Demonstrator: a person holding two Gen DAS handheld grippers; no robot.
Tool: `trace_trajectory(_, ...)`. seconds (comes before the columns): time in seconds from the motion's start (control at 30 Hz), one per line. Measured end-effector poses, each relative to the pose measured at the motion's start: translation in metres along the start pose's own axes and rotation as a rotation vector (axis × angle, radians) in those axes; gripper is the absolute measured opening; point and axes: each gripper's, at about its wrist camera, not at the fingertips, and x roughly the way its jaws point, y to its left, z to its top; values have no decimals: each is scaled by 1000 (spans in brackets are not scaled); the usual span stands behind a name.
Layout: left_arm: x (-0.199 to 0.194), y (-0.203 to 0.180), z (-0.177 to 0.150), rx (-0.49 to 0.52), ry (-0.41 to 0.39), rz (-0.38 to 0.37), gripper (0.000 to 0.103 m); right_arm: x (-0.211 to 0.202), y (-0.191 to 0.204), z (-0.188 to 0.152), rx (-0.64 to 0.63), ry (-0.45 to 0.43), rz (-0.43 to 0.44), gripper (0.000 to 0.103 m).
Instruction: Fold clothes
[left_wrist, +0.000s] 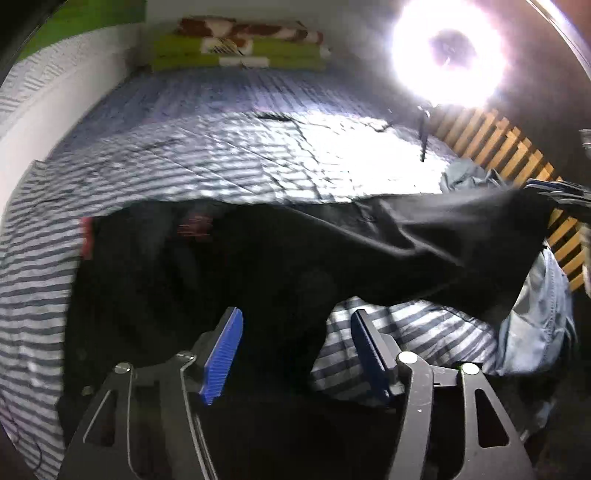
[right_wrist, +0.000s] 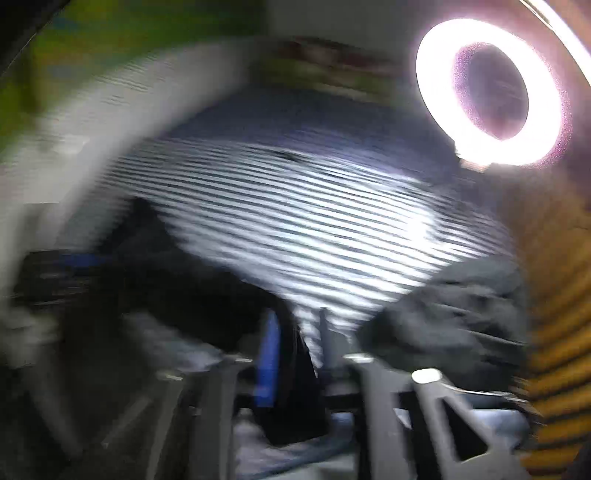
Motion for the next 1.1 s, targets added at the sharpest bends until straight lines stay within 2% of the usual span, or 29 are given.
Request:
trace_trajectory(0.03, -6, 12, -2, -16, -14, 25, 69, 15, -8, -1, 8, 14, -133, 50)
trace_trajectory(0.07, -12, 29, -4, -45, -27, 56, 71, 29, -18, -5, 24, 30, -211, 50)
trace_trajectory(0.1, -18, 50, -6, -84, -40, 98, 71, 39, -24, -10, 41, 50, -220, 50)
trace_trajectory(0.17, -24, 100, -12, -149, -48, 239, 71, 53, -36, -26, 129, 68, -118, 50)
trace_trajectory(0.23, -26, 147, -19, -230, -29, 279, 73, 62, -38, -45, 195, 77, -23, 50)
trace_trajectory(0.33, -31, 210, -40, -356, -16, 351, 74, 66, -25, -73, 218, 98, 87, 50)
trace_trajectory(0.37, -32, 225, -48, -395, -10, 360, 74, 67, -16, -86, 218, 107, 125, 50)
trace_trajectory(0.47, -30, 256, -82, -502, 22, 275, 81, 59, 3, -113, 205, 121, 198, 50)
trace_trajectory(0.6, -9, 257, -116, -531, 92, 268, 89, 47, 33, -148, 163, 144, 259, 53)
trace_trajectory(0.73, 6, 247, -134, -553, 105, 173, 90, 41, 55, -187, 182, 196, 280, 54)
trace_trajectory(0.8, 7, 233, -139, -512, 91, 178, 89, 43, 62, -199, 183, 214, 275, 57)
trace_trajectory(0.87, 7, 219, -144, -460, 87, 219, 89, 50, 70, -207, 189, 232, 266, 57)
trace_trajectory(0.97, 6, 197, -151, -383, 57, 315, 83, 59, 80, -208, 189, 254, 282, 60)
trace_trajectory(1.03, 8, 194, -150, -366, 67, 338, 75, 70, 91, -205, 147, 274, 263, 61)
trace_trajectory(1.1, 4, 189, -148, -359, 54, 335, 54, 82, 103, -204, 97, 305, 222, 64)
